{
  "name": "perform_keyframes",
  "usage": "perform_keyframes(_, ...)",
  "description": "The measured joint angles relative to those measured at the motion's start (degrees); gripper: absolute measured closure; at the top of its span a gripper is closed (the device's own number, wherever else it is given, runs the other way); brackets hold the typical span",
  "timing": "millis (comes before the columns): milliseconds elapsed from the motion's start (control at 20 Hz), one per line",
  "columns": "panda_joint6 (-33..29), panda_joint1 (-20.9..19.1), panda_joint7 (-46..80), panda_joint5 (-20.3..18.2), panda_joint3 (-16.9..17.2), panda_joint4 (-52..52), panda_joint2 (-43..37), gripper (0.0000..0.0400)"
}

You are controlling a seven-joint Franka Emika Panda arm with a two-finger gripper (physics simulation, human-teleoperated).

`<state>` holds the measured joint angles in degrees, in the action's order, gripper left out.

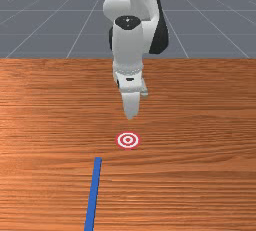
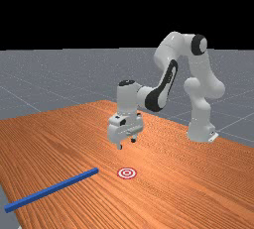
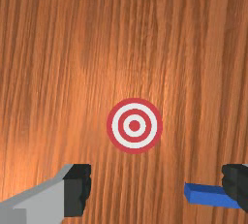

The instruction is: Pull the pivot to the target area

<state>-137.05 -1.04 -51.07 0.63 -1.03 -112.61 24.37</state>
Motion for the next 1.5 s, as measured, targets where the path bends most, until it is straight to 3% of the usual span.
perform_keyframes(100,-1.34,-1.11,-6.28,0.82,-1.20,-0.04,1.21,0.0000)
perform_keyframes(350,-2.22,-1.45,-5.02,0.50,-0.65,-0.19,2.30,0.0000)
perform_keyframes(650,-1.99,-6.50,-22.28,1.83,-2.59,0.33,2.64,0.0000)
perform_keyframes(800,-1.86,-7.32,-20.49,1.20,-1.54,0.69,2.83,0.0000)
perform_keyframes(850,-1.78,-8.64,-26.21,1.80,-2.43,0.88,2.96,0.0000)
perform_keyframes(1100,0.55,-7.87,-21.36,1.34,-1.43,6.52,6.24,0.0000)
perform_keyframes(1200,1.26,-9.22,-29.65,2.62,-3.09,8.19,7.26,0.0000)
perform_keyframes(1450,2.68,-10.36,-36.33,3.42,-4.32,9.18,6.88,0.0000)
perform_keyframes(1500,2.83,-12.36,-47.13,4.80,-6.33,9.37,7.09,0.0000)
